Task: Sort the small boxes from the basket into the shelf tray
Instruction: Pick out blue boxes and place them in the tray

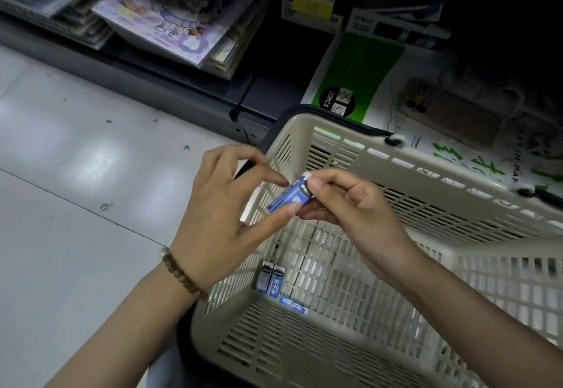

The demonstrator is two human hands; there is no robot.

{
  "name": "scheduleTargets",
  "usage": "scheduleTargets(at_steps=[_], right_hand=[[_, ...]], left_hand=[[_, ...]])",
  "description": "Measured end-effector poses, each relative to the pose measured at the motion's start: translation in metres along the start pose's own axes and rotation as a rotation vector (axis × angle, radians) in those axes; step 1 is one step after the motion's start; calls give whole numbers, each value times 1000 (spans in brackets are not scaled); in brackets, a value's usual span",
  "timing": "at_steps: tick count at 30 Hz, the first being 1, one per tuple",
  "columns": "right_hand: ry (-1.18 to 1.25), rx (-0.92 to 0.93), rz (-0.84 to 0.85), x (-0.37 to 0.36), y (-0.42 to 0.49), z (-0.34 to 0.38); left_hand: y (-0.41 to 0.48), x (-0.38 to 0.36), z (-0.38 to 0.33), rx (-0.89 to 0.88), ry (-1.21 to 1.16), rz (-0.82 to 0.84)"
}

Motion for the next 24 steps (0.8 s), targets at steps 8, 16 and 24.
scheduleTargets(at_steps=[8, 16, 24], right_hand=[[-194, -274, 14, 7, 25, -72], [-946, -313, 39, -13, 35, -197], [-536, -391, -122, -3, 38, -199]], left_hand=[[-4, 12, 4, 230, -334, -100], [-6, 10, 11, 301, -537, -202], [-6, 8, 12, 319, -542, -187]])
Point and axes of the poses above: each hand's wrist, its own y-axis towards the middle knuckle, its own x-axis out of the back of the hand, z = x × y, the point moved 4 cm from there along y, towards the middle knuckle, and after that the axes turned 15 degrees about -x, right-handed, at the moved point
